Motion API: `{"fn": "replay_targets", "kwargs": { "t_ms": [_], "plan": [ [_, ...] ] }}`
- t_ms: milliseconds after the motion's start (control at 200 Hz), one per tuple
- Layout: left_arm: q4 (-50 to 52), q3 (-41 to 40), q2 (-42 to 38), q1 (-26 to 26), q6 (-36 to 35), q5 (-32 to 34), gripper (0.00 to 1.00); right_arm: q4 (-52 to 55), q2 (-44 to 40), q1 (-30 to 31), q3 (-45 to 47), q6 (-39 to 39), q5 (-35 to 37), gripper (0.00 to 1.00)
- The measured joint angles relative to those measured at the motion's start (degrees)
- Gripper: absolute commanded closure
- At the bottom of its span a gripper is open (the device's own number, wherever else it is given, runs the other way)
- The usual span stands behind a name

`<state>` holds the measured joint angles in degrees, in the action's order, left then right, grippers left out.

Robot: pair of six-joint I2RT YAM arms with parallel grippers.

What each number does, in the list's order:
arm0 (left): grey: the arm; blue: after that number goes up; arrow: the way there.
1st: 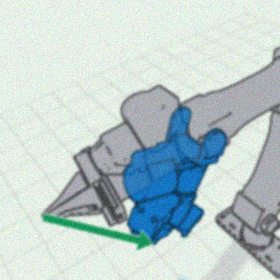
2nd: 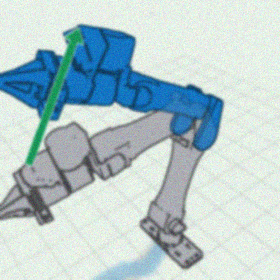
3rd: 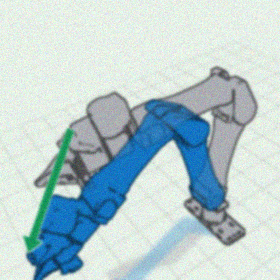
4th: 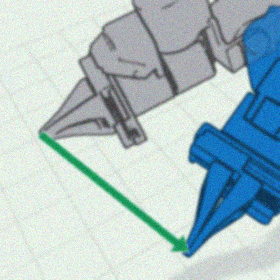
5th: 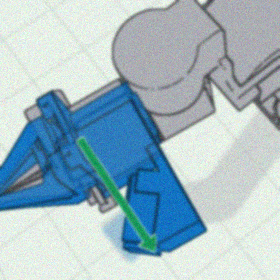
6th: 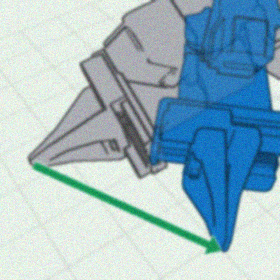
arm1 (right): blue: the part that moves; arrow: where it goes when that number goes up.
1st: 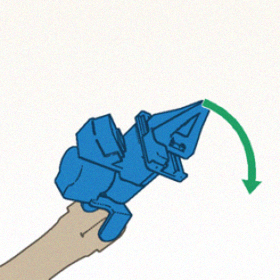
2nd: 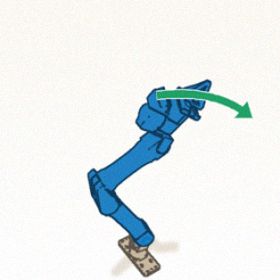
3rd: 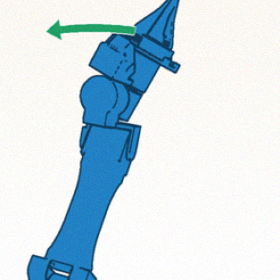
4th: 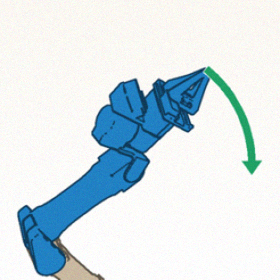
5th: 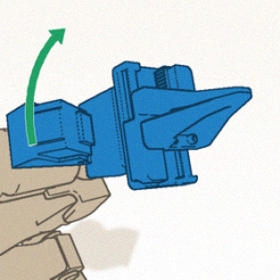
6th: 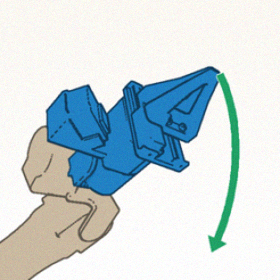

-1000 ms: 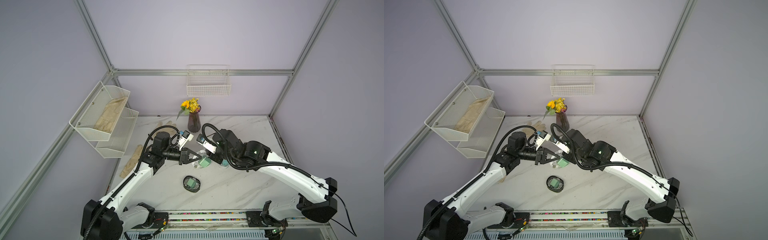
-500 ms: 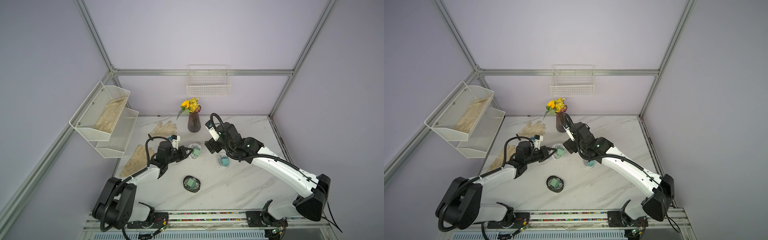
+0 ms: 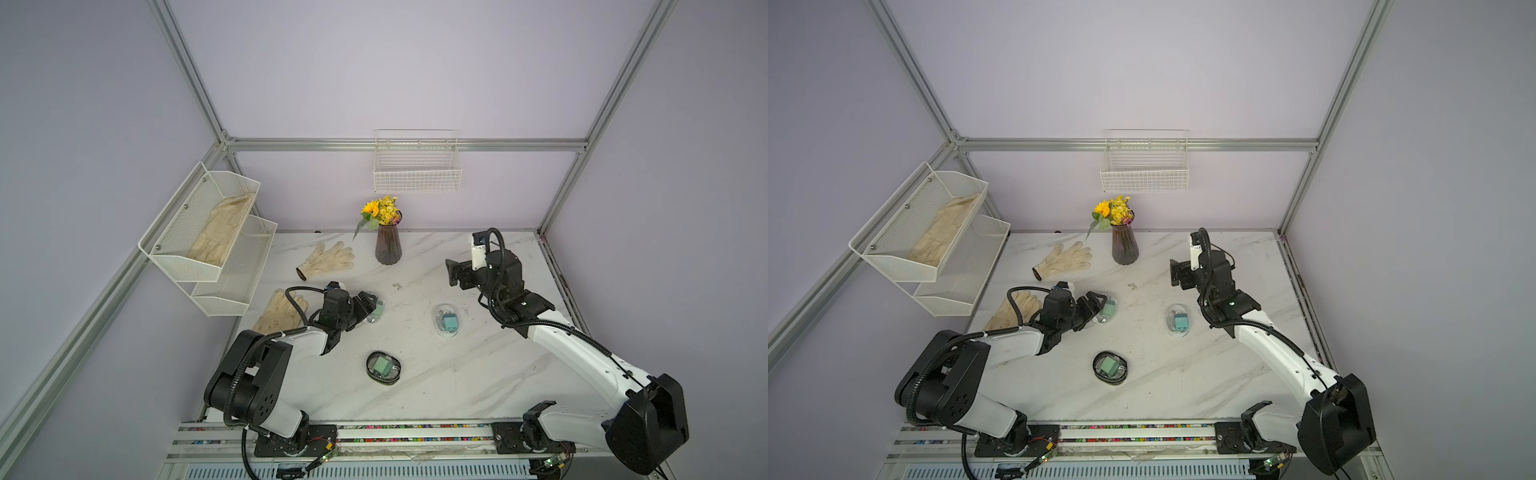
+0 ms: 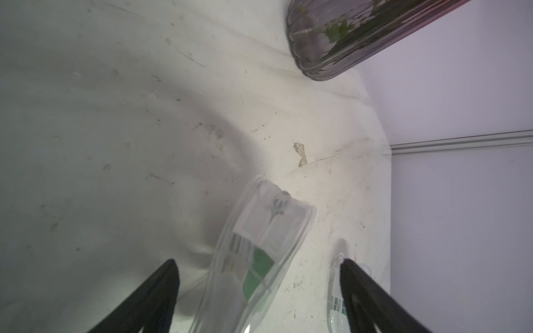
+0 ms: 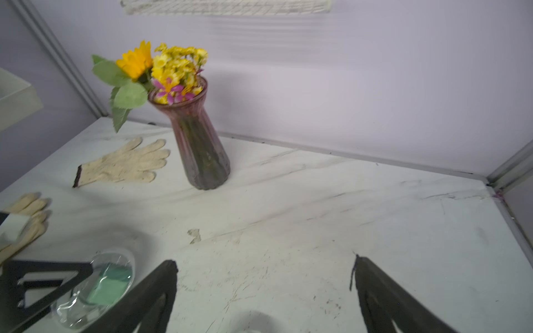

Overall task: Pack away charging kits
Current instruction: Place the storage bag at the center of the board, then reset both arms

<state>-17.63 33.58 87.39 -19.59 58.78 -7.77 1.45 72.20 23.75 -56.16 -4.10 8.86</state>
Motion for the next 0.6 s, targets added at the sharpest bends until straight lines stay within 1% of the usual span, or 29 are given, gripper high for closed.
{"fn": "replay_targets", "kwargs": {
  "t_ms": [100, 215, 295, 390, 450, 495, 600],
  "plan": [
    [7.5, 0.0, -2.1, 0.5, -1.6, 1.4, 0.0, -5.2, -0.4, -2.9, 2.0, -0.4, -0.7, 0.03],
    [21.7, 1.1, -9.0, 1.7, -4.7, 5.2, 0.0, -8.6, -1.0, -6.1, 4.7, -0.6, -2.1, 0.03],
    [32.6, 5.1, -12.6, 2.4, -7.6, 9.3, 0.0, -10.3, -0.1, -8.9, 5.1, -0.6, -3.4, 0.03],
    [42.4, 12.0, -13.7, 3.0, -11.7, 14.4, 0.0, -15.8, -0.1, -11.6, 8.8, 0.1, -3.3, 0.03],
    [45.8, 15.6, -13.7, 3.2, -14.8, 17.7, 0.0, -18.5, -0.2, -13.4, 11.4, 0.8, -2.8, 0.03],
    [46.6, 17.2, -13.8, 3.4, -17.2, 20.2, 0.0, -20.1, -0.2, -14.9, 13.2, 1.3, -2.7, 0.03],
    [43.9, 17.3, -14.3, 4.4, -24.9, 25.6, 0.0, -28.2, 0.5, -18.3, 18.6, 2.9, -2.1, 0.03]
  ]
}}
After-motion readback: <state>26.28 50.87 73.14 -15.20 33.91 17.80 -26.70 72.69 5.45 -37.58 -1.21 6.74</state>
